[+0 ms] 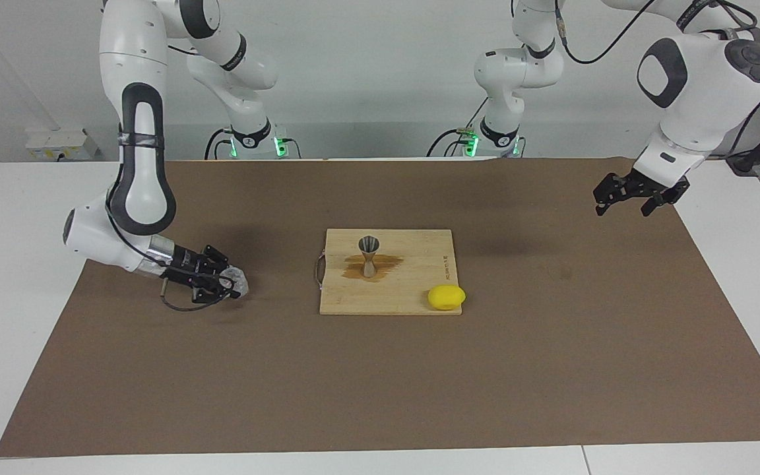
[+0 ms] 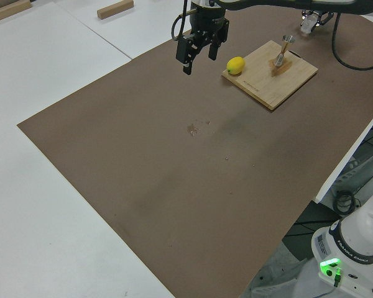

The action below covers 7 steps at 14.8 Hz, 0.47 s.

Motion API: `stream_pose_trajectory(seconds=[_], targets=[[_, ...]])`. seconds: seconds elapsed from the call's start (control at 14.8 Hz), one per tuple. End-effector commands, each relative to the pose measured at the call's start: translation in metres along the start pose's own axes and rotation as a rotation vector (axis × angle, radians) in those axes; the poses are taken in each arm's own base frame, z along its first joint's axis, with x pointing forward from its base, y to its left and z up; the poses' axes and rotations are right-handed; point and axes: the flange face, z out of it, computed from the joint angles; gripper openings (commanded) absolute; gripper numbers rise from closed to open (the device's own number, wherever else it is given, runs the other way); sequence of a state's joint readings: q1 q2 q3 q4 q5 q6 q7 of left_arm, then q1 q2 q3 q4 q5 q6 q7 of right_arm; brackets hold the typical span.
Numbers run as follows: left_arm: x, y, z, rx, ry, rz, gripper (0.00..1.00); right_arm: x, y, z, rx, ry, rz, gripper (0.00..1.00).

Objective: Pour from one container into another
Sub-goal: 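Carry the clear cup with the right gripper back to its spot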

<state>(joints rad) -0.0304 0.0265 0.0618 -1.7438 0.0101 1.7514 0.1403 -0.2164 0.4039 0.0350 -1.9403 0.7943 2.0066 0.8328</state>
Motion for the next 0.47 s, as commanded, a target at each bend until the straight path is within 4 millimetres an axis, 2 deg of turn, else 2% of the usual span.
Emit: stream_pose_trajectory(seconds=[0.0, 0.07, 0.14, 0.2, 0.41], targets=[[0.000, 0.000, -0.002, -0.001, -0.001, -0.014, 1.00, 0.003, 0.002, -0.005, 0.020, -0.032, -0.053, 0.37], [0.000, 0.000, -0.002, -0.001, 0.002, -0.014, 1.00, 0.004, 0.003, -0.006, 0.022, -0.031, -0.068, 0.52], [0.001, 0.000, -0.002, -0.001, 0.002, -0.014, 1.00, 0.010, 0.007, -0.006, 0.029, -0.022, -0.061, 0.96], [0.001, 0.000, -0.001, -0.001, 0.001, -0.014, 1.00, 0.013, 0.009, -0.007, 0.031, -0.021, -0.054, 1.00], [0.001, 0.001, -0.001, -0.001, -0.001, -0.012, 1.00, 0.024, 0.017, -0.020, 0.043, -0.019, -0.033, 1.00]])
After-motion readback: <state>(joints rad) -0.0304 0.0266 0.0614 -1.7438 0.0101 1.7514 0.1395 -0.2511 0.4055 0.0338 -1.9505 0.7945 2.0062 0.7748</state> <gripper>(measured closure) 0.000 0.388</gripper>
